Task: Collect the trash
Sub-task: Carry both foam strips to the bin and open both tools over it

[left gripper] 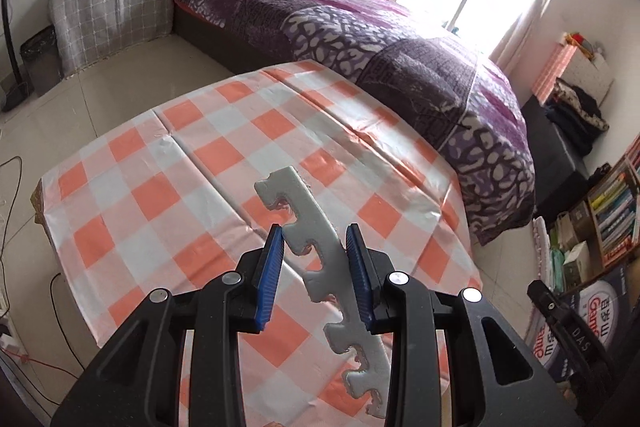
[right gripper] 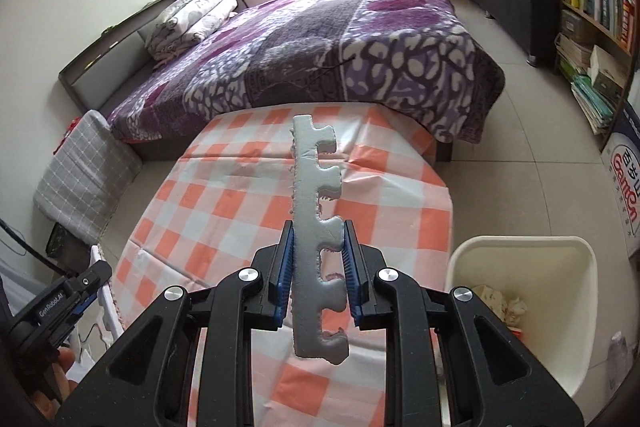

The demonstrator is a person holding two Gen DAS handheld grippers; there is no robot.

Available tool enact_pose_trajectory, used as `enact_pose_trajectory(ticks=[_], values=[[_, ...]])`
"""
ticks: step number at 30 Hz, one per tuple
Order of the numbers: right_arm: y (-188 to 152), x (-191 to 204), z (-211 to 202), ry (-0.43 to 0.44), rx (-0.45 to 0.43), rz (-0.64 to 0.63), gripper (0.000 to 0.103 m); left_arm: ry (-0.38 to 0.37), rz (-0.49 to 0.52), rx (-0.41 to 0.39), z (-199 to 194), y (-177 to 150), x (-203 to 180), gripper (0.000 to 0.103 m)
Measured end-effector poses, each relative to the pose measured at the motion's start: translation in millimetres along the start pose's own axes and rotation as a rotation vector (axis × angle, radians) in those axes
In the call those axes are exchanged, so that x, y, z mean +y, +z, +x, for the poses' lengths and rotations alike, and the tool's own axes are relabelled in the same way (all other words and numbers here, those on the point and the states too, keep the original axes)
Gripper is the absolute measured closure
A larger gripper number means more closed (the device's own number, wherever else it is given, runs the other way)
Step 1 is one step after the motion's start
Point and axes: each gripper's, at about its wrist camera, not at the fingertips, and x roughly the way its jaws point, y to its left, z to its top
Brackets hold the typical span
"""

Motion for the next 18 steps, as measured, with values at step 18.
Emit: enact_pose_trajectory(ticks=[18], values=[[25, -112, -58, -0.148, -0.144, 0.234, 0.078, -0.114, 0.310, 0.031, 12, -68, -100, 0.070]])
